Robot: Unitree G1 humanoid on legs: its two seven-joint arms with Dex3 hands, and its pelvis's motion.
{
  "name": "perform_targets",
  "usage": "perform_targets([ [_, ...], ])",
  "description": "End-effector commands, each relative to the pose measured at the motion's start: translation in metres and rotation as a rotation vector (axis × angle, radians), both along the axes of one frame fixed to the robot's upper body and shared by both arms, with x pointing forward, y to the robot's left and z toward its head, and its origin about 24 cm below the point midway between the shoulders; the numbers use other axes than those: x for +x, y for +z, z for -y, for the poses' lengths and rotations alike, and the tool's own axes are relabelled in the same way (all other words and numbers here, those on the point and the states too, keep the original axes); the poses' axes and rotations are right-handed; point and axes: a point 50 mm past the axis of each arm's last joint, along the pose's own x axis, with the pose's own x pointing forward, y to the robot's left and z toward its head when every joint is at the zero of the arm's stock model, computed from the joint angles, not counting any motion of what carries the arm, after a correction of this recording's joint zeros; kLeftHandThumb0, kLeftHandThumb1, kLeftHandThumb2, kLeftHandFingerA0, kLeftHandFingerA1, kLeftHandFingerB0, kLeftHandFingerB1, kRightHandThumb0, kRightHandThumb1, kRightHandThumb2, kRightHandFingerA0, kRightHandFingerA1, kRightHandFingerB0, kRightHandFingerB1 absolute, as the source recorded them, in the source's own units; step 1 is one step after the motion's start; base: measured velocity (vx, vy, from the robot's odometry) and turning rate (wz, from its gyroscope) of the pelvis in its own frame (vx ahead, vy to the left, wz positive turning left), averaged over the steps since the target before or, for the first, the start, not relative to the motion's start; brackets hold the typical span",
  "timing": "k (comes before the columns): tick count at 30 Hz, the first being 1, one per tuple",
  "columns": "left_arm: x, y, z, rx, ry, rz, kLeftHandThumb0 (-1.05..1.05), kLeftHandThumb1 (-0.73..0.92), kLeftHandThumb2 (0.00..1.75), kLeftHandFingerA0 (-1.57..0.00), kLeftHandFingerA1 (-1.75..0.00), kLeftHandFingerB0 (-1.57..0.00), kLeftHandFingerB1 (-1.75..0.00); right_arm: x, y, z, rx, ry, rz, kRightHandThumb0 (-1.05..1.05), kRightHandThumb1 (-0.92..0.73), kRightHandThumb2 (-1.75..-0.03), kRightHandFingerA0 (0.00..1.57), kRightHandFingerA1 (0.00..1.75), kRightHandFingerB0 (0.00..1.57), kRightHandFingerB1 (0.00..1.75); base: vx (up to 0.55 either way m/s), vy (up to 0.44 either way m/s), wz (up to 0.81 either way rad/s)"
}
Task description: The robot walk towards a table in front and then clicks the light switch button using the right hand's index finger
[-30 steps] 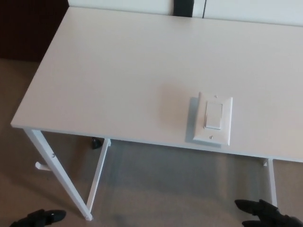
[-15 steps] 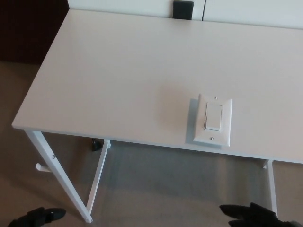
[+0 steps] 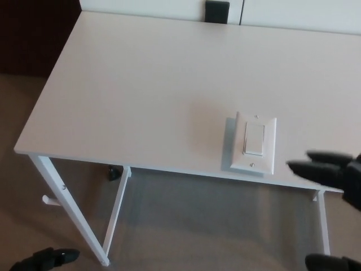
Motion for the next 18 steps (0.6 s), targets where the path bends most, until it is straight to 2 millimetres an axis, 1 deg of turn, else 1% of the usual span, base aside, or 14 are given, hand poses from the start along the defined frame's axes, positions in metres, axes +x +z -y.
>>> perform_targets([
  [1, 0.0, 0.005, -0.006, 0.042, -0.023, 0.02, -0.22, 0.26, 0.48, -0.58, -0.48, -0.51, -0.43, 0.032, 0.008, 0.003, -0.306, -0.213, 0.222, -0.73, -0.5, -0.86, 0.07, 0.53, 0.24, 0.5, -0.07, -0.102, 0.03],
  [2, 0.0, 0.005, -0.006, 0.048, -0.028, 0.02, -0.23, 0.26, 0.48, -0.59, -0.48, -0.52, -0.43, 0.039, 0.004, 0.004, -0.332, -0.23, 0.197, -0.73, -0.65, -0.6, 0.07, 0.48, 0.3, 0.39, -0.07, -0.102, 0.0],
  [3, 0.001, 0.006, -0.007, 0.051, -0.029, 0.025, -0.23, 0.26, 0.48, -0.59, -0.48, -0.52, -0.43, 0.047, 0.0, 0.004, -0.363, -0.248, 0.188, -0.77, -0.53, -0.91, 0.03, 0.48, 0.2, 0.48, -0.07, -0.102, 0.01],
  [6, 0.002, 0.007, -0.007, 0.063, -0.039, 0.025, -0.24, 0.26, 0.48, -0.59, -0.47, -0.52, -0.43, 0.068, -0.014, 0.007, -0.469, -0.284, 0.115, -0.83, -0.56, -0.91, 0.03, 0.36, 0.19, 0.45, -0.08, -0.104, 0.02],
  [7, 0.002, 0.007, -0.007, 0.061, -0.04, 0.024, -0.24, 0.26, 0.48, -0.59, -0.47, -0.52, -0.43, 0.071, -0.016, 0.007, -0.489, -0.292, 0.1, -0.83, -0.56, -0.91, 0.03, 0.36, 0.19, 0.45, -0.08, -0.105, 0.01],
  [8, 0.002, 0.007, -0.007, 0.057, -0.041, 0.023, -0.24, 0.27, 0.48, -0.58, -0.47, -0.51, -0.43, 0.076, -0.02, 0.008, -0.534, -0.303, 0.082, -0.85, -0.56, -0.91, 0.04, 0.29, 0.17, 0.44, -0.08, -0.107, 0.01],
  [9, 0.002, 0.007, -0.007, 0.061, -0.042, 0.021, -0.24, 0.27, 0.48, -0.59, -0.47, -0.51, -0.43, 0.081, -0.023, 0.008, -0.561, -0.31, 0.065, -0.78, -0.52, -0.89, 0.03, 0.33, 0.15, 0.44, -0.08, -0.108, 0.01],
  [11, 0.002, 0.007, -0.007, 0.062, -0.04, 0.023, -0.22, 0.26, 0.48, -0.59, -0.47, -0.52, -0.43, 0.088, -0.031, 0.009, -0.608, -0.32, 0.038, -0.78, -0.5, -0.88, 0.01, 0.31, 0.15, 0.43, -0.09, -0.109, 0.02],
  [14, 0.002, 0.007, -0.006, 0.065, -0.038, 0.021, -0.22, 0.26, 0.48, -0.6, -0.47, -0.52, -0.43, 0.095, -0.04, 0.01, -0.709, -0.356, 0.007, -0.77, -0.51, -0.88, 0.02, 0.26, 0.16, 0.42, -0.03, -0.037, 0.01],
  [15, 0.003, 0.007, -0.006, 0.066, -0.041, 0.024, -0.23, 0.26, 0.48, -0.61, -0.47, -0.52, -0.43, 0.098, -0.042, 0.01, -0.734, -0.369, 0.005, -0.75, -0.64, -0.6, 0.0, 0.27, 0.21, 0.28, 0.0, 0.0, 0.0],
  [16, 0.003, 0.007, -0.007, 0.066, -0.043, 0.025, -0.23, 0.26, 0.48, -0.61, -0.47, -0.52, -0.43, 0.099, -0.043, 0.01, -0.752, -0.379, 0.005, -0.75, -0.49, -0.87, 0.0, 0.22, 0.11, 0.39, 0.0, 0.0, 0.0],
  [17, 0.003, 0.007, -0.007, 0.067, -0.045, 0.026, -0.25, 0.26, 0.48, -0.61, -0.47, -0.52, -0.43, 0.101, -0.046, 0.01, -0.771, -0.389, 0.006, -0.82, -0.53, -0.86, 0.0, 0.13, 0.11, 0.36, 0.0, 0.0, 0.0],
  [18, 0.003, 0.008, -0.007, 0.068, -0.048, 0.026, -0.26, 0.26, 0.48, -0.61, -0.47, -0.52, -0.43, 0.102, -0.048, 0.01, -0.79, -0.393, 0.004, -0.86, -0.54, -0.84, 0.0, 0.08, 0.13, 0.35, 0.0, 0.0, 0.0],
])
